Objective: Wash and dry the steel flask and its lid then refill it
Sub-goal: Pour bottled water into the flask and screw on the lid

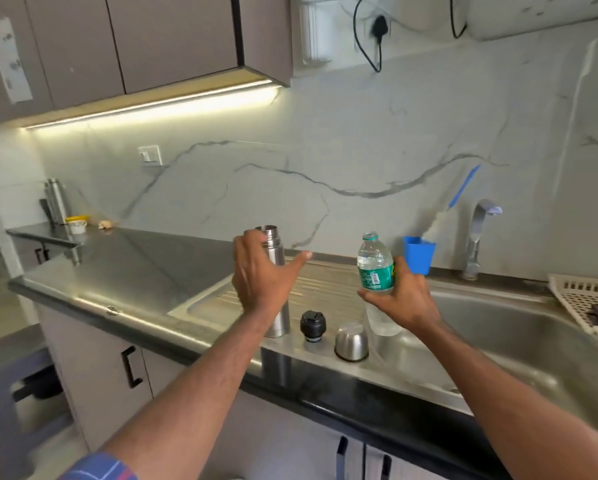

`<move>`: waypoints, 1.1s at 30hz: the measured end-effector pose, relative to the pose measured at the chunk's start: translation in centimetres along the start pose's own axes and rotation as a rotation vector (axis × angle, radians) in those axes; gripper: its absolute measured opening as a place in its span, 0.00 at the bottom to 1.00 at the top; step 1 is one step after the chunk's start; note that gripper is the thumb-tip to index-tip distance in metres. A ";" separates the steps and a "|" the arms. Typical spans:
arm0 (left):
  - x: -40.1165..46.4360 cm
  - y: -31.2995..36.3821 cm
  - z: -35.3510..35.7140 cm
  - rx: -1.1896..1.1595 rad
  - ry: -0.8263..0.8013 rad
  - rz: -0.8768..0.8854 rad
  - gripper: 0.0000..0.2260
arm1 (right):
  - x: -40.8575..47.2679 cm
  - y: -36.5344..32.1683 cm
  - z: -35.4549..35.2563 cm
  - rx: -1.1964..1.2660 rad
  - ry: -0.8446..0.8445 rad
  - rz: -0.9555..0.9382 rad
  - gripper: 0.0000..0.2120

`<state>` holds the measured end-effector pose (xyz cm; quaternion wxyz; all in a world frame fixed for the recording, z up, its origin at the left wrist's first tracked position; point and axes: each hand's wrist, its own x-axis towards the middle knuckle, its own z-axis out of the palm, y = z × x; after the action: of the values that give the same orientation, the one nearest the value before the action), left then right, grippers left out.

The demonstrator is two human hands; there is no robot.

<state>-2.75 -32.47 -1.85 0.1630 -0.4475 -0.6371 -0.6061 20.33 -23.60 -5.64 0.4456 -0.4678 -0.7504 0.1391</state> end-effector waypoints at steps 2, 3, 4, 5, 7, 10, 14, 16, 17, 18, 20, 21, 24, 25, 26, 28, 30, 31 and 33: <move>0.1 -1.6 -0.3 0.060 -0.004 -0.104 0.43 | -0.1 -0.1 0.1 -0.007 -0.003 0.001 0.32; 0.3 -2.3 -0.3 0.104 -0.045 -0.156 0.47 | -0.1 0.0 0.1 -0.015 -0.006 0.002 0.32; 0.5 -2.8 -0.2 0.137 -0.105 -0.214 0.52 | -0.1 0.0 0.1 -0.023 -0.009 0.004 0.31; 0.7 -3.3 0.0 0.147 -0.171 -0.272 0.55 | -0.1 0.1 0.1 -0.030 -0.012 0.006 0.31; 1.1 -3.8 0.4 0.106 -0.265 -0.341 0.53 | -0.1 0.3 0.0 -0.032 -0.017 0.013 0.31; 1.6 -4.3 1.2 0.040 -0.311 -0.328 0.38 | -0.1 0.9 -0.2 -0.039 -0.011 0.023 0.31; 2.7 -4.1 2.7 0.024 -0.300 -0.354 0.33 | 0.0 2.2 -1.1 -0.057 -0.026 0.052 0.31; 3.4 -2.7 4.1 0.022 -0.265 -0.308 0.30 | 0.0 3.3 -2.0 -0.066 -0.023 0.074 0.33; 3.7 -1.6 4.9 0.003 -0.251 -0.261 0.29 | -0.1 3.8 -2.6 -0.068 -0.016 0.089 0.33; 3.9 -0.3 5.9 -0.025 -0.244 -0.202 0.29 | -0.2 4.4 -3.2 -0.072 -0.006 0.101 0.33; 3.7 2.8 8.0 -0.089 -0.288 -0.101 0.28 | -0.7 5.9 -4.6 -0.092 0.010 0.137 0.33; 3.3 4.3 9.3 -0.125 -0.344 -0.056 0.28 | -0.9 6.7 -5.5 -0.106 0.019 0.156 0.33; -0.2 8.1 13.7 -0.213 -0.589 0.050 0.30 | -1.7 9.2 -8.1 -0.159 0.038 0.210 0.36; -1.7 9.2 15.0 -0.236 -0.658 0.088 0.31 | -1.9 10.0 -9.0 -0.178 0.034 0.230 0.35; -3.3 10.0 16.2 -0.265 -0.720 0.124 0.32 | -2.1 10.8 -9.9 -0.198 0.033 0.255 0.33; -6.2 11.0 18.1 -0.326 -0.823 0.186 0.36 | -2.6 12.4 -11.6 -0.232 0.053 0.300 0.31; -8.3 11.1 20.1 -0.323 -0.890 0.237 0.36 | -3.1 14.2 -12.9 -0.272 0.075 0.335 0.31; -8.9 11.0 21.0 -0.298 -0.915 0.263 0.35 | -3.3 15.0 -13.4 -0.298 0.078 0.340 0.31; -9.6 10.8 22.5 -0.245 -0.955 0.298 0.32 | -3.7 16.5 -14.1 -0.348 0.064 0.342 0.31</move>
<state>18.32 -16.88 -7.09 -0.1152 -0.7761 -0.4942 -0.3744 41.74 -20.91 -10.03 0.3518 -0.6621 -0.6584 0.0662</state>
